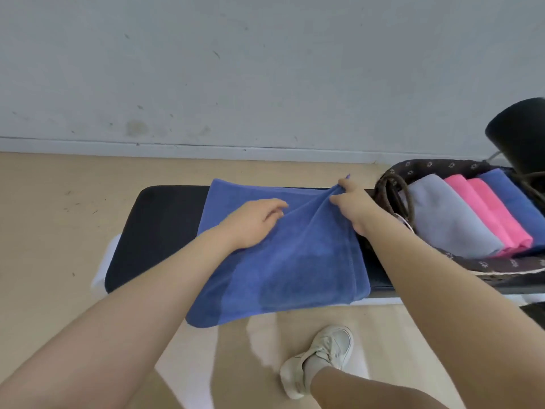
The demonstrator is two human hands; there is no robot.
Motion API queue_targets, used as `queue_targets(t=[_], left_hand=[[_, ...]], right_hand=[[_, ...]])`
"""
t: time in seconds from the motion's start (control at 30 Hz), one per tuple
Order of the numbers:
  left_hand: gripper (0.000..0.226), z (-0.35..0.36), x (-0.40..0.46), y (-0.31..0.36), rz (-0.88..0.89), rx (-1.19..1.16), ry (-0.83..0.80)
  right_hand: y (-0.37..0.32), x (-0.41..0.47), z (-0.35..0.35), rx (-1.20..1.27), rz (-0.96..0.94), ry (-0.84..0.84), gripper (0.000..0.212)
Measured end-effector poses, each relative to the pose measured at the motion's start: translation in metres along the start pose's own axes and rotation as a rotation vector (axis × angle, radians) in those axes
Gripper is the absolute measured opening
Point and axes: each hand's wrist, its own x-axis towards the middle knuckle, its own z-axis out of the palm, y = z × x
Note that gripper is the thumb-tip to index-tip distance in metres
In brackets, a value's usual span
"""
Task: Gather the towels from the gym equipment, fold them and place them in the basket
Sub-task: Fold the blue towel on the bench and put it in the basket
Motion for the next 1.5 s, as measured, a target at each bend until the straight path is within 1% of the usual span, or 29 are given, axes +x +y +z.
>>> queue_targets(t=[0.07, 0.2, 0.3, 0.37, 0.4, 0.5, 0.6, 0.67, 0.73, 0.8, 0.87, 0.93, 1.0, 1.03, 1.07, 1.1, 1.17, 1.23, 1.3, 1.33, 1.4, 1.43, 1.5], left_hand=[[0.039, -0.007, 0.019, -0.024, -0.066, 0.087, 0.071], [0.043, -0.019, 0.052, -0.057, -0.120, 0.349, 0.116], [0.036, -0.022, 0.067, -0.066, -0.142, 0.470, 0.118], [0.029, -0.022, 0.070, -0.071, -0.126, 0.500, 0.183], [0.026, -0.022, 0.069, -0.073, -0.119, 0.508, 0.224], [0.022, -0.022, 0.065, -0.080, -0.135, 0.519, 0.288], [0.022, -0.026, 0.064, -0.085, -0.187, 0.497, 0.341], [0.024, -0.028, 0.064, -0.090, -0.221, 0.480, 0.368], [0.029, -0.030, 0.064, -0.094, -0.250, 0.483, 0.363], [0.035, -0.030, 0.062, -0.097, -0.268, 0.527, 0.331], [0.039, -0.031, 0.061, -0.098, -0.279, 0.553, 0.326], [0.039, -0.034, 0.058, -0.099, -0.284, 0.552, 0.335], [0.038, -0.037, 0.054, -0.100, -0.286, 0.540, 0.332], [0.037, -0.039, 0.051, -0.101, -0.288, 0.528, 0.331], [0.036, -0.041, 0.048, -0.103, -0.292, 0.498, 0.337], [0.033, -0.045, 0.045, -0.104, -0.300, 0.449, 0.350], [0.027, -0.054, 0.040, -0.109, -0.319, 0.333, 0.384], [0.024, -0.065, 0.040, -0.116, -0.312, 0.279, 0.435], [0.024, -0.076, 0.042, -0.122, -0.307, 0.246, 0.500], [0.023, -0.081, 0.043, -0.125, -0.313, 0.226, 0.530], [0.027, -0.085, 0.043, -0.129, -0.350, 0.262, 0.558], [0.033, -0.083, 0.040, -0.131, -0.381, 0.318, 0.542], [0.040, -0.074, 0.031, -0.132, -0.384, 0.382, 0.497]], right_hand=[[0.008, 0.010, 0.004, 0.001, -0.005, 0.078, 0.047], [0.015, 0.033, 0.011, 0.107, 0.063, 0.233, 0.041], [0.018, 0.043, 0.013, 0.094, 0.082, 0.311, 0.028], [0.020, 0.048, 0.015, 0.086, 0.076, 0.371, 0.024], [0.021, 0.051, 0.016, 0.094, 0.070, 0.391, 0.026], [0.022, 0.051, 0.018, 0.093, 0.054, 0.433, 0.036], [0.025, 0.048, 0.021, -0.021, 0.027, 0.460, 0.041], [0.026, 0.046, 0.024, -0.151, 0.019, 0.474, 0.044], [0.023, 0.047, 0.027, -0.312, 0.022, 0.477, 0.046], [0.019, 0.049, 0.025, -0.402, 0.059, 0.457, 0.043], [0.019, 0.051, 0.024, -0.396, 0.101, 0.426, 0.033], [0.019, 0.050, 0.026, -0.387, 0.123, 0.398, 0.029], [0.017, 0.050, 0.027, -0.347, 0.133, 0.364, 0.014], [0.014, 0.049, 0.026, -0.325, 0.151, 0.338, 0.015], [0.012, 0.049, 0.026, -0.315, 0.156, 0.317, 0.025], [0.011, 0.049, 0.027, -0.327, 0.143, 0.298, 0.031], [0.006, 0.048, 0.031, -0.352, 0.064, 0.262, 0.032], [0.001, 0.048, 0.038, -0.320, -0.041, 0.223, 0.023], [-0.004, 0.049, 0.045, -0.224, -0.100, 0.198, 0.006], [-0.007, 0.050, 0.048, -0.188, -0.106, 0.195, 0.006], [-0.012, 0.051, 0.051, -0.163, -0.087, 0.189, 0.029], [-0.013, 0.050, 0.052, -0.168, -0.075, 0.192, 0.037], [-0.013, 0.045, 0.050, -0.175, -0.076, 0.191, 0.044]])
